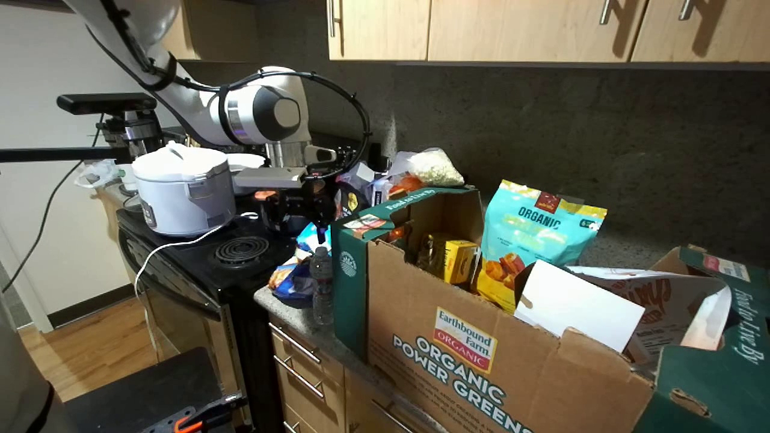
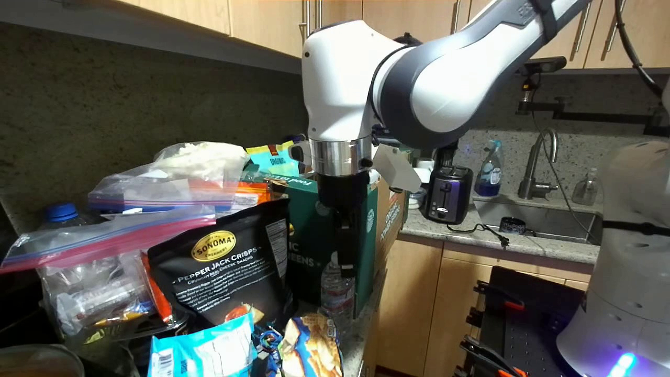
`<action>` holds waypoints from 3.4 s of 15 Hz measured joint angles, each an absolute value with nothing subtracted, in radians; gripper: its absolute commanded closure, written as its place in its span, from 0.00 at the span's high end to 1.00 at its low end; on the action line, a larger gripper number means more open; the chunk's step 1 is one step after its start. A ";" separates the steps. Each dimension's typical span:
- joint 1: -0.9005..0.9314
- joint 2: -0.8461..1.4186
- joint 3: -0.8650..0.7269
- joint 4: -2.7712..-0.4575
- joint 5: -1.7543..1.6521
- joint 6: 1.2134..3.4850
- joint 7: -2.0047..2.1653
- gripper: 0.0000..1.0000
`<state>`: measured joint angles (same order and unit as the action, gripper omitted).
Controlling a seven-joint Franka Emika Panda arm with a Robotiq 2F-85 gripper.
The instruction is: Put the bottle of water, the black and dark blue snack packs, the top plastic and the remaining snack pack in the box respectively
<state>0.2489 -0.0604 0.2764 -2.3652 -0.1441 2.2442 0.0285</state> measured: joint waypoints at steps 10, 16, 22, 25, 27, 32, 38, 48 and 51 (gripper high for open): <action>0.248 0.017 0.271 -2.351 -0.239 2.304 0.091 0.83; 0.244 0.024 0.252 -2.328 -0.244 2.304 0.095 0.93; 0.243 0.026 0.237 -2.319 -0.244 2.303 0.096 0.92; 0.241 0.029 0.235 -2.319 -0.244 2.303 0.096 0.61; 0.238 0.036 0.234 -2.319 -0.244 2.303 0.096 0.46; 0.232 0.050 0.233 -2.317 -0.244 2.303 0.096 0.10; 0.234 0.050 0.233 -2.314 -0.244 2.298 0.096 0.10; 0.260 0.040 0.254 -2.215 -0.222 2.060 0.062 0.10; 0.275 0.029 0.262 -2.143 -0.224 1.953 0.046 0.10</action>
